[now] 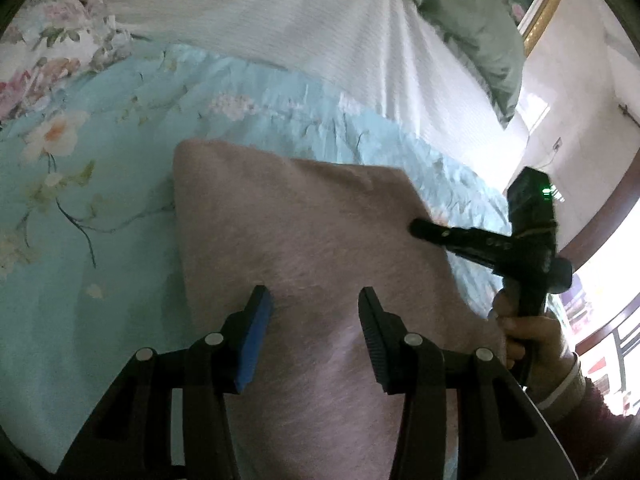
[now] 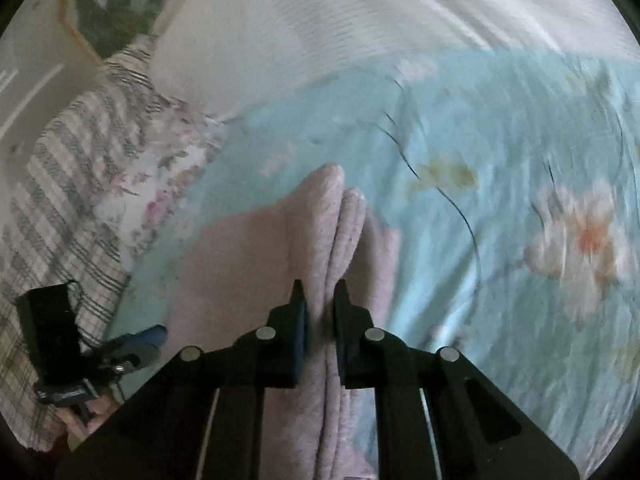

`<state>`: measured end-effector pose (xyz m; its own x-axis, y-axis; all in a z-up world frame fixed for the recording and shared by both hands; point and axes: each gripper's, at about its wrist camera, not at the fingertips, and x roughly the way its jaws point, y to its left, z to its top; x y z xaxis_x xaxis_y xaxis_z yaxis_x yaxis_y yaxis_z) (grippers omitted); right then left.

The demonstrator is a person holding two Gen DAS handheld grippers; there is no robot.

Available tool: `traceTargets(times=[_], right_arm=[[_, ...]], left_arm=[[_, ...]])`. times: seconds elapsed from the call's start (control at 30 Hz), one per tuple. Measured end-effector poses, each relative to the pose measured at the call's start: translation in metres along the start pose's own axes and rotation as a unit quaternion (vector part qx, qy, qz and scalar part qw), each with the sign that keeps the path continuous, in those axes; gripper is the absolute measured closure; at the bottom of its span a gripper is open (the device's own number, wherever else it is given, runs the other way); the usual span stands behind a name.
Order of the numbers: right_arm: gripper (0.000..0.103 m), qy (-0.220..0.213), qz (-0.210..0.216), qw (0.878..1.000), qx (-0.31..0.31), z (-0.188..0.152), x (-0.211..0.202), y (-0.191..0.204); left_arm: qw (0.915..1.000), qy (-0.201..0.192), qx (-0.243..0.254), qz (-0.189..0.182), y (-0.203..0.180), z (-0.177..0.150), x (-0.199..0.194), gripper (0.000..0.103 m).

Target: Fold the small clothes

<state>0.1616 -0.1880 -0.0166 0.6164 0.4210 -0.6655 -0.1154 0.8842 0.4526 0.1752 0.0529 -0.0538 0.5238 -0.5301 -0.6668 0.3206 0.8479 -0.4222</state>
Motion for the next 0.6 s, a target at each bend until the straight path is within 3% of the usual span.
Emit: traceTargets(times=[0.07,0.17,0.27,0.33,0.37,0.43,0.47,0.5,0.57,0.6], right_arm=[[0.09,0.018,-0.02,0.999,0.022,-0.007,0.014,-0.016],[0.088,0.02,0.0,0.998,0.057,-0.007,0.011,-0.027],[0.079,-0.002,-0.032,0.998,0.048,0.003,-0.012,-0.013],[0.079,-0.021,-0.018,0.999,0.031,0.012,-0.024,0.004],[0.076,-0.017,0.003,1.0,0.02,0.019,-0.024,0.017],[0.058,0.006,0.023,1.0,0.004,0.025,-0.011,0.033],[0.057,0.024,0.028,0.999,-0.002,0.028,0.002,0.039],[0.057,0.04,0.021,0.999,-0.009,0.03,0.015,0.041],[0.057,0.067,-0.044,0.997,-0.018,0.03,0.043,0.034],[0.063,0.07,-0.064,0.995,-0.014,0.029,0.05,0.024]], left_arm=[[0.9999,0.014,-0.003,0.007,0.002,-0.002,0.009,0.058],[1.0,0.009,-0.002,0.0,0.001,0.003,0.001,0.058],[1.0,-0.005,0.004,0.005,0.003,0.012,-0.006,0.058],[0.9999,-0.006,-0.002,0.014,0.008,0.021,-0.003,0.058],[0.9997,-0.007,-0.007,0.023,0.011,0.028,0.002,0.058],[0.9991,-0.006,-0.015,0.039,0.019,0.041,0.015,0.059],[0.9987,0.002,-0.018,0.048,0.024,0.048,0.026,0.06],[0.998,0.012,-0.018,0.059,0.03,0.052,0.035,0.062],[0.9952,0.036,-0.018,0.09,0.041,0.059,0.055,0.067],[0.9951,0.042,-0.016,0.089,0.045,0.061,0.063,0.065]])
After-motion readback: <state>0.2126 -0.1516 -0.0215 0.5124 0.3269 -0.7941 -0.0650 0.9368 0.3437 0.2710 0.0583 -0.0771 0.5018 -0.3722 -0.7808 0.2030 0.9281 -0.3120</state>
